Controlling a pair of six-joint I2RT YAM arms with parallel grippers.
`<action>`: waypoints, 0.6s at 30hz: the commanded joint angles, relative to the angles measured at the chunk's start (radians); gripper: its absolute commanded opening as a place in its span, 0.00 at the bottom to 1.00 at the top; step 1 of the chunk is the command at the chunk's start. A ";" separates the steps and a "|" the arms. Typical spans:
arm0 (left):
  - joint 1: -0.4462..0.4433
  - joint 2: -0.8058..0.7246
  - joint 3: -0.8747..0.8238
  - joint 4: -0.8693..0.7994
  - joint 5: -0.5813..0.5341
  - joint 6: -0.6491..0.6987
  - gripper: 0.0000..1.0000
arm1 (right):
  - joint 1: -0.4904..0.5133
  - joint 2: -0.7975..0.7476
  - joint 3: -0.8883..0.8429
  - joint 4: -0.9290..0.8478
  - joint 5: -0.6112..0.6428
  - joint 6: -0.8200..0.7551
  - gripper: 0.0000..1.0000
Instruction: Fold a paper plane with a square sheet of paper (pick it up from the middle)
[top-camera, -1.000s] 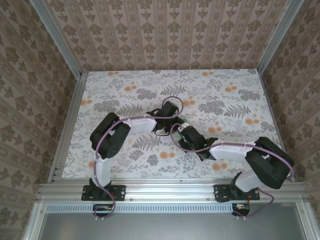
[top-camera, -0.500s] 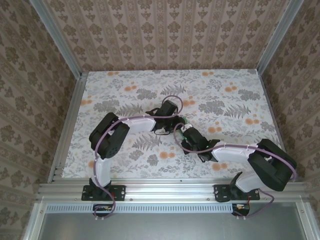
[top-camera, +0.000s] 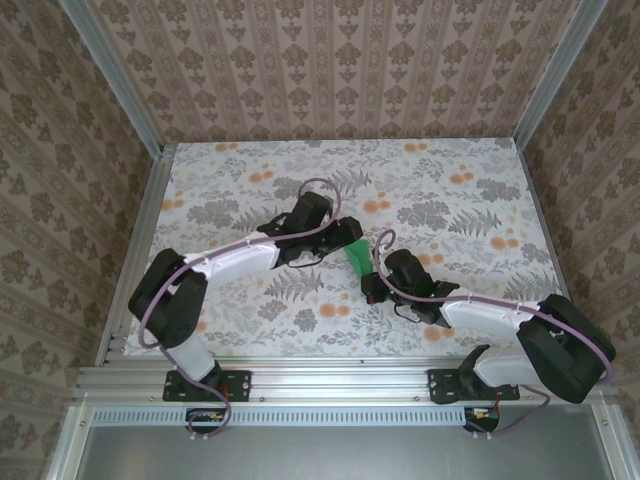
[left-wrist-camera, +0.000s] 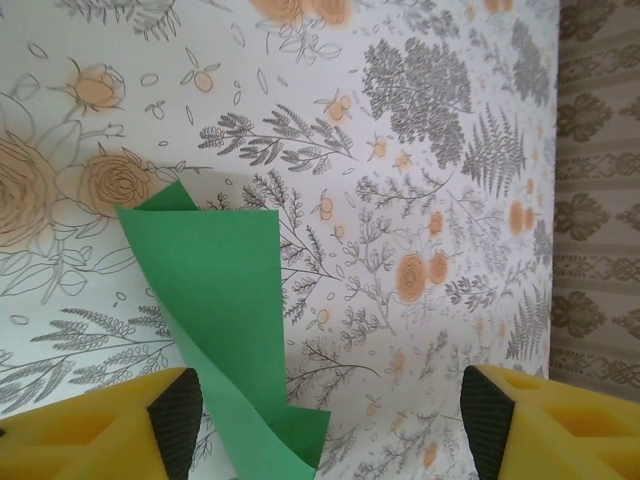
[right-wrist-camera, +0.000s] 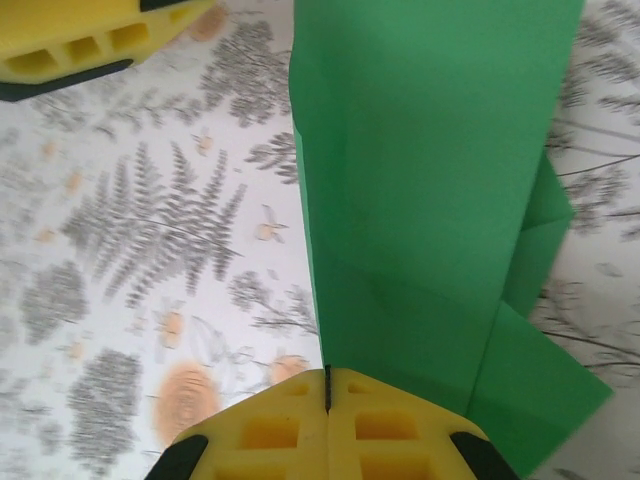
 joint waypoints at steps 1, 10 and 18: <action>0.001 -0.058 -0.040 -0.052 -0.039 0.028 0.72 | -0.006 0.021 -0.014 0.157 -0.132 0.151 0.00; -0.018 -0.064 -0.086 -0.040 -0.018 0.056 0.54 | -0.055 0.094 -0.158 0.399 -0.099 0.330 0.00; -0.065 0.059 0.021 -0.062 0.031 0.116 0.50 | -0.094 0.135 -0.213 0.421 -0.065 0.395 0.00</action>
